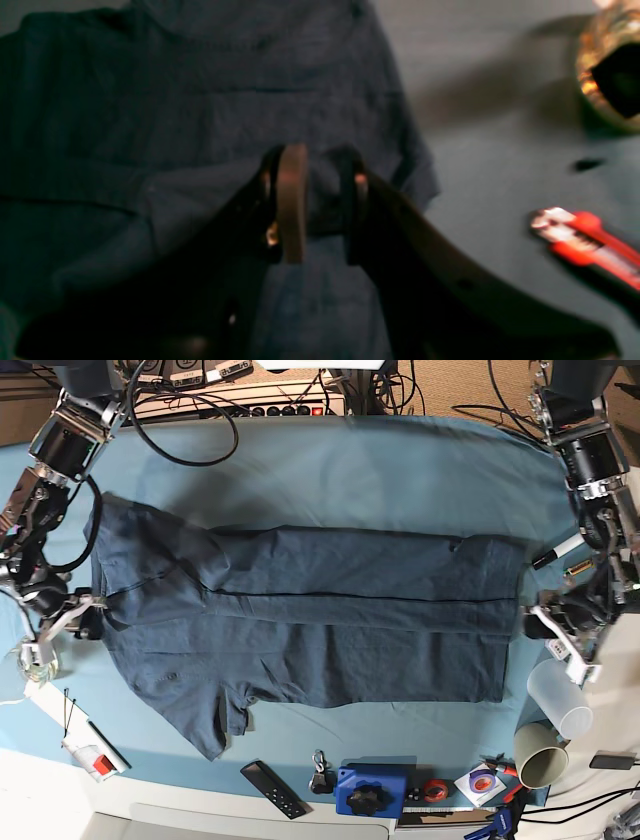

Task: Fold the T-shirt properly
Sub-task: 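Open both grippers and raise them off the folded band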

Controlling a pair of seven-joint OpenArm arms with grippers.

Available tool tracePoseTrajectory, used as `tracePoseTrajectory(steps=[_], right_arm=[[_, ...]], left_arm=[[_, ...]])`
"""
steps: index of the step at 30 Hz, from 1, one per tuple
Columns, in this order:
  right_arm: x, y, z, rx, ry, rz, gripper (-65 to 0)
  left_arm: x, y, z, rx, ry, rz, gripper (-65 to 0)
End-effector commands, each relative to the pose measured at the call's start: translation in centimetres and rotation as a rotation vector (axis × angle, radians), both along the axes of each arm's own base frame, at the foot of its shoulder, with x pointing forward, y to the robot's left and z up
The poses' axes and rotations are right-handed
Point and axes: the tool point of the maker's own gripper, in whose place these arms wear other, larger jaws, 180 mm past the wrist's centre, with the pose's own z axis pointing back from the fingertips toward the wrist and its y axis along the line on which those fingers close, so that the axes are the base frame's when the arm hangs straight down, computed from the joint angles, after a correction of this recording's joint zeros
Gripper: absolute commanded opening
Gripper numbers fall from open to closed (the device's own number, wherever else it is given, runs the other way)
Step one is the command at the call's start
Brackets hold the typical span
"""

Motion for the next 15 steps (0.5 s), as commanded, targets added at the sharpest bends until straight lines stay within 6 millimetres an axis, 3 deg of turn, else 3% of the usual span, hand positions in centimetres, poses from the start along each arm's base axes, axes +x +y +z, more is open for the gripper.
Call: tracePoseTrajectory(steps=[1,6,13,15], right_arm=[[0.5,-1.4,2.3,-0.026,-0.051,-0.019,-52.5],[-1.7,-4.4,2.3,-0.010,-0.045,-0.115,-52.5],[-5.9,-7.0,3.1,0.109,-0.074,-0.171,-52.0],[-7.4,-7.6,2.4,0.103,-0.057,-0.177,-45.1]], left_arm=[[0.4,1.6,2.1,0.036,-0.055,0.016,-43.9],[-3.3,5.5,3.5,0.098,-0.079,0.073,-43.9],[-9.1,8.9,5.8,0.170,-0.124,0.095,-43.9],[-10.5,9.2,6.1,0.199,-0.124,0.089,-43.9]])
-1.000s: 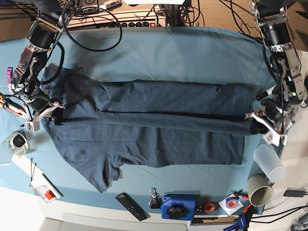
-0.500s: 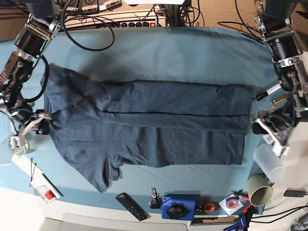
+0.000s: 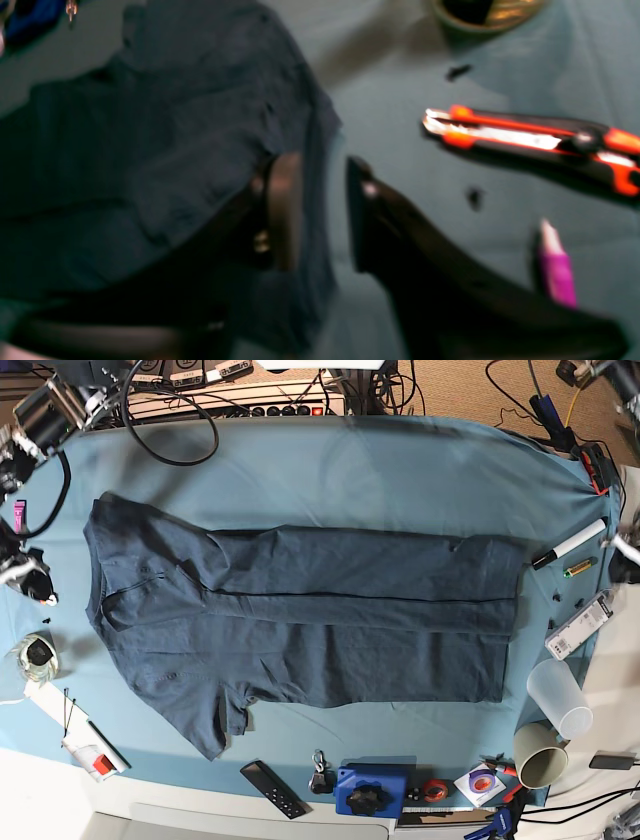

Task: Fold the T-shirt properly
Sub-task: 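Open both grippers and raise them off the folded band, then grasp both ends of the folded edge with both grippers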

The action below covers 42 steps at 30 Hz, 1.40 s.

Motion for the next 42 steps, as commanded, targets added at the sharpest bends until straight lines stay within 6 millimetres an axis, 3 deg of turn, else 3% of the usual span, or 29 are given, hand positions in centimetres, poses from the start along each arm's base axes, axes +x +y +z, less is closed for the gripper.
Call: tracePoseTrajectory(steps=[1,3,6,9,13,19,27,32,37,42], right_arm=[[-0.3,-0.9,1.1,-0.041,-0.016,0.003,-40.1],[-2.2,-1.0,-0.6,-0.050,0.055,0.006,-32.8],[-4.7,-1.1,-2.8,-0.041,0.142,-0.005,-31.9],[-5.9,-0.7,-3.7,0.023,0.160,-0.037,-31.9],[-5.8,1.2,-4.1,0.102,0.105,-0.013,-31.9],[-6.4,3.6,-7.0,0.167,0.133,-0.028,-31.9],[-6.3,3.8,-8.8,0.140,0.111,-0.098,-31.9],[-6.4,3.8,-10.9,0.230,0.113,-0.140,-31.9],[-6.1,6.0,-12.9,0.407,0.120,-0.098,-31.9],[-6.1,6.6,-13.0,0.455,0.124,-0.083,-31.9]], left_arm=[[0.1,0.3,1.7,0.024,-0.047,-0.013,-43.9],[-1.1,0.2,1.5,0.033,-0.029,-0.017,-43.9],[-2.4,-0.3,1.0,0.051,0.005,-0.035,-43.9],[-3.0,-0.9,1.0,0.066,0.017,-0.053,-43.9],[-3.0,-1.6,1.3,0.066,-0.001,-0.061,-43.9],[-3.2,-2.5,0.6,0.028,-0.009,-0.049,-43.9],[-3.4,-3.1,0.2,-0.002,-0.017,-0.038,-43.9],[-3.2,-3.1,0.3,-0.003,-0.030,-0.038,-43.9],[-2.9,-3.3,0.6,-0.005,-0.055,-0.041,-43.9],[-2.8,-3.4,0.6,-0.016,-0.064,-0.038,-43.9]])
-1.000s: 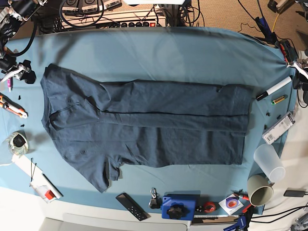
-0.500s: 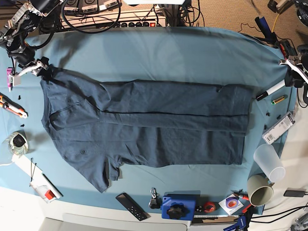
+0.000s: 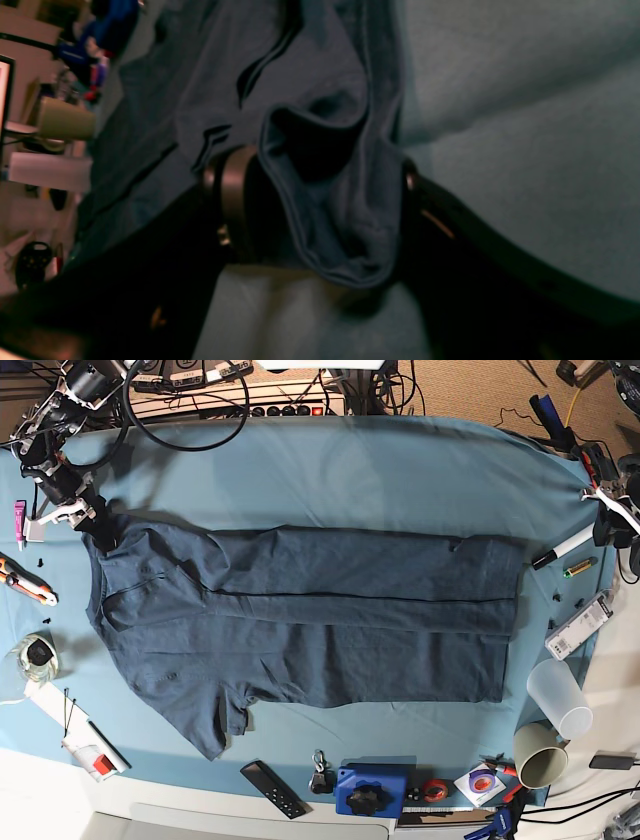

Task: Fold the T-shirt properly
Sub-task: 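Grasp both ends of the folded edge with both grippers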

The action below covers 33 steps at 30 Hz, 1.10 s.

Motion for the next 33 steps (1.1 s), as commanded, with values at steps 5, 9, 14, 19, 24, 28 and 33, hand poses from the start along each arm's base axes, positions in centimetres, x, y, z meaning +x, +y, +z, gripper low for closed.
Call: tracePoseTrajectory(steps=[5,9,14,19,24,28,33], right_arm=[[-1.9,0.4,-1.9,-0.018,0.137,0.057,-31.9],[-2.1,0.6,-2.1,-0.016,0.148,0.066,-31.9],[-2.4,0.5,-2.1,-0.018,0.167,0.081,-31.9],[-2.7,-0.3,-1.7,-0.041,0.189,0.097,-31.9],[-2.9,-1.3,-1.2,-0.068,0.209,0.110,-31.9],[-3.0,-2.0,-0.8,-0.086,0.215,0.114,-31.9],[-3.0,-2.3,-0.6,-0.094,0.215,0.113,-31.9]], left_arm=[[0.7,-3.1,0.3,-0.076,-0.070,-0.094,-41.9],[1.6,-6.3,-1.0,-0.128,-0.074,-0.170,-37.0],[2.7,-9.0,-2.5,-0.185,-0.044,-0.227,-37.0],[3.9,-9.9,-6.2,-0.325,0.019,-0.125,-37.0],[5.1,-10.2,-8.0,-0.475,0.041,-0.067,-37.0],[6.1,-9.7,-8.5,-0.541,0.052,-0.034,-37.0],[6.4,-9.5,-10.4,-0.600,0.095,0.006,-37.1]])
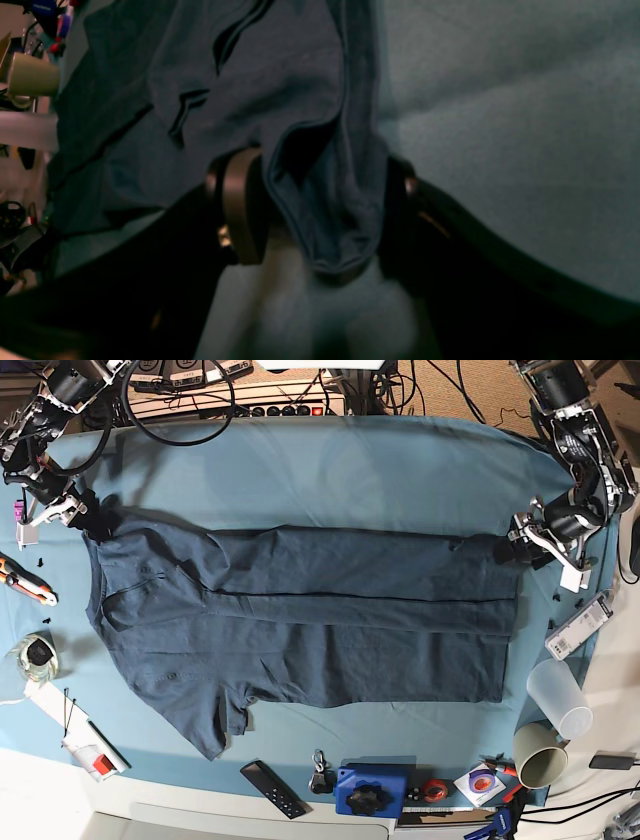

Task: Fold the T-shirt properly
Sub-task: 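Grasp both ends of the folded edge with both grippers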

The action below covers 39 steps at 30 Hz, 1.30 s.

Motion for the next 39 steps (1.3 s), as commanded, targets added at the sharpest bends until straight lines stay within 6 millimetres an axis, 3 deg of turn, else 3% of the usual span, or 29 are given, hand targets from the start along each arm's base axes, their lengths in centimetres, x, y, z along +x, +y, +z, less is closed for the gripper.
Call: tracePoseTrajectory(steps=[1,6,11,13,16,20,23,26,30,39], right_arm=[[-1.6,-0.9,-0.9,-0.045,0.106,0.022,-31.9],[-1.5,-0.9,-0.9,-0.045,0.105,0.021,-31.9],[-1.4,-0.9,-0.9,-0.046,0.099,0.017,-32.0],[-1.5,-0.9,-0.9,-0.046,0.100,0.017,-32.0],[-1.5,-0.9,-0.9,-0.046,0.100,0.017,-32.0],[-1.5,-0.9,-0.9,-0.046,0.100,0.017,-32.0],[-1.5,-0.9,-0.9,-0.046,0.100,0.017,-32.0],[-1.5,-0.9,-0.9,-0.046,0.101,0.018,-32.0],[-1.5,-0.9,-0.9,-0.046,0.103,0.019,-32.0],[-1.5,-0.9,-0.9,-0.046,0.103,0.019,-32.0]], left_arm=[[0.4,0.5,0.3,0.008,-0.003,0.000,-37.1],[0.1,0.5,-0.7,-0.013,0.028,0.009,-37.9],[-0.2,0.8,-1.2,0.021,0.050,0.005,-52.7],[-0.3,0.9,-1.3,0.028,0.058,0.002,-55.6],[-0.5,0.6,-0.6,0.008,0.059,-0.034,-54.1],[0.0,0.5,1.4,0.058,-0.003,-0.110,-45.1],[0.5,1.5,2.8,0.133,-0.031,-0.114,-38.2],[0.6,3.0,3.3,0.219,-0.006,-0.082,-37.9],[-0.1,4.2,2.6,0.271,0.053,-0.045,-37.9],[-1.6,4.2,0.7,0.215,0.099,-0.005,-37.9]])
